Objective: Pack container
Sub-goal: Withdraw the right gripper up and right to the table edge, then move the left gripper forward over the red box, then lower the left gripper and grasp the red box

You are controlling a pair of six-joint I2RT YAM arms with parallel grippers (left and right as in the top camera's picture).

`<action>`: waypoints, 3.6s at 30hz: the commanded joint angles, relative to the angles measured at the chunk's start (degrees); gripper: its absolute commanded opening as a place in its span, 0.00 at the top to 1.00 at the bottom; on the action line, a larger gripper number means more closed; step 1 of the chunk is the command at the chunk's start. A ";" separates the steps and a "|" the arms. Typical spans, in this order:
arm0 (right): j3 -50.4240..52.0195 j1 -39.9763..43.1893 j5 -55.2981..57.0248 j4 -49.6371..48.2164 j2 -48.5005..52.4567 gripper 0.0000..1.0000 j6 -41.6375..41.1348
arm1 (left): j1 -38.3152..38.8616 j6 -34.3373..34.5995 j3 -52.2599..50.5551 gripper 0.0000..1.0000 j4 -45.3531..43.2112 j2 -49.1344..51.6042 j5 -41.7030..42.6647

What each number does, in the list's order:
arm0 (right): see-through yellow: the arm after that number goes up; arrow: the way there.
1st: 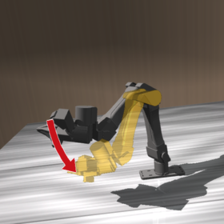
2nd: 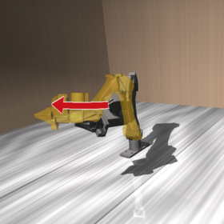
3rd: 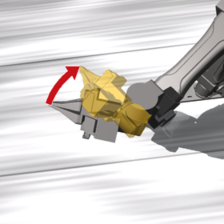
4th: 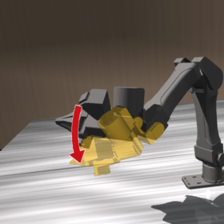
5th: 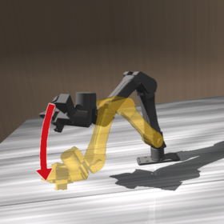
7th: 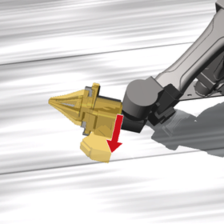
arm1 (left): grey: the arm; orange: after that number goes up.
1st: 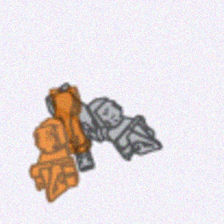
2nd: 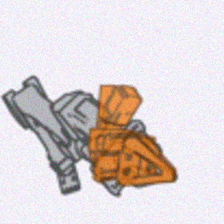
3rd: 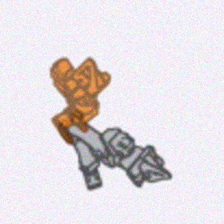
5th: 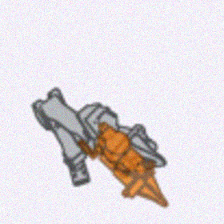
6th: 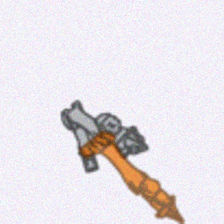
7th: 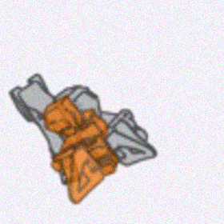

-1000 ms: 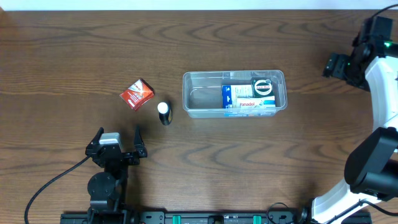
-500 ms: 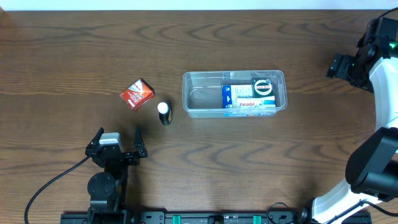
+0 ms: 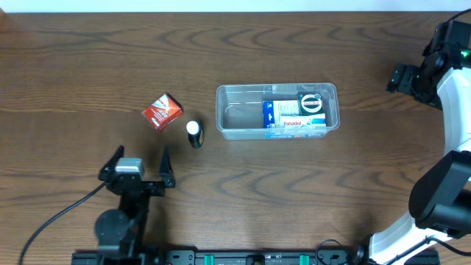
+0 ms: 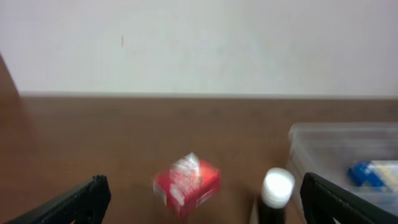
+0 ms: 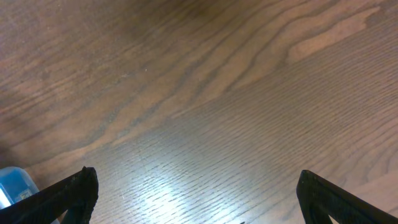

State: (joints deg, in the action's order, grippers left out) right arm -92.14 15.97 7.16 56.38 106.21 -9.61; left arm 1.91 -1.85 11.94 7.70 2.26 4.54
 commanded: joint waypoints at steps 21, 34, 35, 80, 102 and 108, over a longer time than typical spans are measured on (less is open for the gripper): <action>-0.66 0.24 0.35 0.17 -0.92 0.01 0.68 | -0.39 -5.01 83.08 0.02 59.17 82.90 -1.73; -0.66 0.24 0.35 0.17 -0.92 0.01 0.68 | -0.39 -16.11 83.87 0.02 57.11 87.45 -11.37; -0.66 0.24 0.33 0.17 -0.92 0.01 0.68 | -0.39 -17.27 83.87 0.02 56.87 87.45 -11.08; -0.66 0.24 0.35 0.17 -0.92 0.01 0.68 | -9.51 -44.85 81.85 0.02 47.56 109.07 14.32; -0.66 0.24 0.35 0.17 -0.92 0.01 0.68 | -9.01 -45.07 81.74 0.02 47.23 115.71 14.29; -0.66 0.24 0.35 0.17 -0.92 0.01 0.68 | -8.83 -45.13 81.59 0.02 47.47 116.72 14.29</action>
State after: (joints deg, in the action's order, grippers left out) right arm -92.18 15.97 7.16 56.47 106.21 -9.58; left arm -7.27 -46.37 94.11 55.02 118.43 18.09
